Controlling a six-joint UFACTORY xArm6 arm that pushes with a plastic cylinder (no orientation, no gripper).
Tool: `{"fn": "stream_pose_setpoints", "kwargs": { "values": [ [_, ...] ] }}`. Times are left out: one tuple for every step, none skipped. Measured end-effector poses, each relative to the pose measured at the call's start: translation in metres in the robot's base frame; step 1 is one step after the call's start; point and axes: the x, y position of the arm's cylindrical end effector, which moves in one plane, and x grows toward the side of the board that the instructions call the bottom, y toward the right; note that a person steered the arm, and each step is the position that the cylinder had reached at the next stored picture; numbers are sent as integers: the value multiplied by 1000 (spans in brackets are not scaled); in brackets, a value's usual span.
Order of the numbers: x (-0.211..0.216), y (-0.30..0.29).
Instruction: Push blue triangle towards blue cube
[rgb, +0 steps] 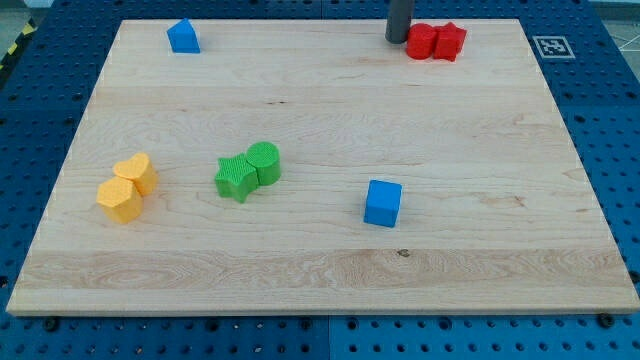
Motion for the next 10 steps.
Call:
{"fn": "stream_pose_setpoints", "kwargs": {
  "values": [
    [-7, 9],
    [-40, -34],
    [-40, -91],
    [-12, -161],
    [38, -225],
    [77, -277],
    [57, -349],
    [-1, -393],
    [-41, -386],
    [-40, -360]
  ]
}}
